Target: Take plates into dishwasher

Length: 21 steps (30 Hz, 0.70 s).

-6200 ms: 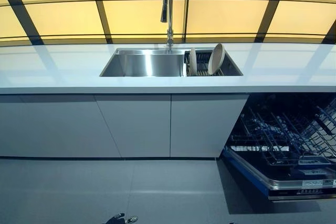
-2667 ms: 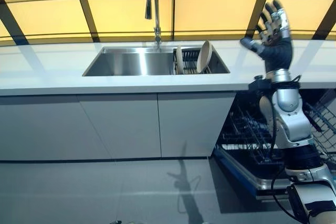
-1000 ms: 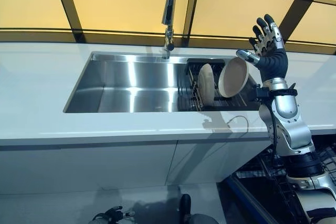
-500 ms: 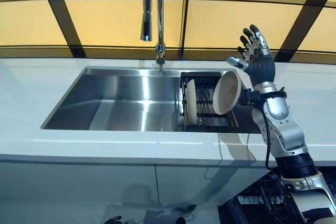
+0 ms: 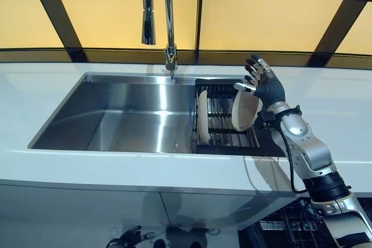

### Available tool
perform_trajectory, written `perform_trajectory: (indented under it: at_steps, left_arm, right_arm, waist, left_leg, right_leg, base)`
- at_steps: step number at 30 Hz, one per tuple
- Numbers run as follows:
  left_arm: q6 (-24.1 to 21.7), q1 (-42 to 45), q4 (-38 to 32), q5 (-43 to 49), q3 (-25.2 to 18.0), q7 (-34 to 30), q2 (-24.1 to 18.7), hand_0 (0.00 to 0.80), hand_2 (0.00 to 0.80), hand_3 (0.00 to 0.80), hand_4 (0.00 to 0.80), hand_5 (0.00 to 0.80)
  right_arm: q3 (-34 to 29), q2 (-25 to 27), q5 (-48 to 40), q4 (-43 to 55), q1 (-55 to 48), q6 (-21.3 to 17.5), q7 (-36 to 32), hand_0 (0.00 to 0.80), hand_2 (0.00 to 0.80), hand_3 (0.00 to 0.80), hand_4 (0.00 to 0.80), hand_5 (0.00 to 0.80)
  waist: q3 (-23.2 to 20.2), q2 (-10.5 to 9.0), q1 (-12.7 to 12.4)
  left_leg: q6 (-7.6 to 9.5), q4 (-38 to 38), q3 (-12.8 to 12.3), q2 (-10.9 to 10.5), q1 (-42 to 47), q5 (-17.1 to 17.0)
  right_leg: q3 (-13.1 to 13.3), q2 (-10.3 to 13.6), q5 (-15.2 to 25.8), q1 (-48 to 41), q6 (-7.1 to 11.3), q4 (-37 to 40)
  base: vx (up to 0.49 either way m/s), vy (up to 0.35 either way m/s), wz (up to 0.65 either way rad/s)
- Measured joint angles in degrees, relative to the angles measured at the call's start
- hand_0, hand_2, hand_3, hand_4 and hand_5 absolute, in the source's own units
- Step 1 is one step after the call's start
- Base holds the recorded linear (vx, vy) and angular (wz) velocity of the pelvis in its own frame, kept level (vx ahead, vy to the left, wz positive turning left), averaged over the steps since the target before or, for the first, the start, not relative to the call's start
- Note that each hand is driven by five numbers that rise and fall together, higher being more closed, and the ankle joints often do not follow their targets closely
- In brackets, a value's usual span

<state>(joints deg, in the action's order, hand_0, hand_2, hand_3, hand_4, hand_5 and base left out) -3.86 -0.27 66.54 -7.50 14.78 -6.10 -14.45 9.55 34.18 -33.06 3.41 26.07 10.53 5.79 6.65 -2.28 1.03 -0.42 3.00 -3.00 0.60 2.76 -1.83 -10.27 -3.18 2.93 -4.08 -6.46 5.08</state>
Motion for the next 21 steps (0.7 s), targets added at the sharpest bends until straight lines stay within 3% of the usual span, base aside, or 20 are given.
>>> perform_trajectory:
  at_steps: [2,7,21]
  left_arm:
    - [0.5,0.2,0.0,0.0,0.3,0.0,0.1,0.0,0.0,0.0,0.0,0.0]
    - [0.7,0.2,-0.1,0.0,1.3,0.8,0.1,0.0,0.0,0.0,0.0,0.0]
    - [0.8,0.6,-1.3,-0.1,1.6,1.0,-0.1,0.0,0.0,0.0,0.0,0.0]
  right_arm:
    - [-0.3,0.6,-0.4,0.0,-0.6,0.9,-1.2,0.0,0.0,0.0,0.0,0.0]
    - [-0.4,0.4,-0.4,0.0,-1.3,1.2,-2.8,0.0,0.0,0.0,0.0,0.0]
    - [-0.4,-1.8,-4.9,0.0,-3.3,4.5,-1.0,0.0,0.0,0.0,0.0,0.0]
  waist:
    - [-0.2,0.82,-0.1]
    - [-0.5,1.68,0.0]
    - [-2.0,0.75,-0.1]
  left_leg:
    - [-0.85,0.3,-0.3,-0.2,0.1,-1.5]
    - [0.91,1.9,-1.6,-1.8,1.1,-1.8]
    - [1.39,2.2,-2.3,-2.1,2.0,-1.2]
  right_leg:
    - [1.0,0.1,0.1,0.3,1.0,0.0]
    - [2.1,1.6,0.1,0.4,3.18,-0.2]
    - [2.8,1.8,-0.2,-0.3,3.84,0.0]
  base:
    - [0.058,0.152,-0.19]
    - [0.05,0.119,-0.1]
    - [0.034,0.076,-0.02]
